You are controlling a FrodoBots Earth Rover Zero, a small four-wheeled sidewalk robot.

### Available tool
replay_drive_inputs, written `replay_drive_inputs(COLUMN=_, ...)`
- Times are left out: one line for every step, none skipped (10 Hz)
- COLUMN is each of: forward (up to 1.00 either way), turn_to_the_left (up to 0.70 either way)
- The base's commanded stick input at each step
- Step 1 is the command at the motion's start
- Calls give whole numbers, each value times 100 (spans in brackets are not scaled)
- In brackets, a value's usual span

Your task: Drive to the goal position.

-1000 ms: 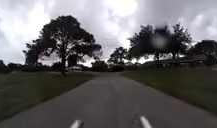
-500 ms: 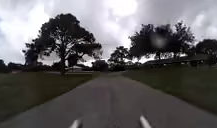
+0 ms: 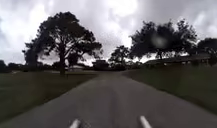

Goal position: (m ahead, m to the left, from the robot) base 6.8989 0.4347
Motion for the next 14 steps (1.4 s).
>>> replay_drive_inputs(forward=70, turn_to_the_left=0)
replay_drive_inputs(forward=70, turn_to_the_left=0)
replay_drive_inputs(forward=70, turn_to_the_left=0)
replay_drive_inputs(forward=70, turn_to_the_left=0)
replay_drive_inputs(forward=70, turn_to_the_left=0)
replay_drive_inputs(forward=70, turn_to_the_left=0)
replay_drive_inputs(forward=70, turn_to_the_left=0)
replay_drive_inputs(forward=70, turn_to_the_left=0)
replay_drive_inputs(forward=70, turn_to_the_left=0)
replay_drive_inputs(forward=70, turn_to_the_left=0)
replay_drive_inputs(forward=70, turn_to_the_left=0)
replay_drive_inputs(forward=70, turn_to_the_left=0)
replay_drive_inputs(forward=70, turn_to_the_left=-5)
replay_drive_inputs(forward=70, turn_to_the_left=-20)
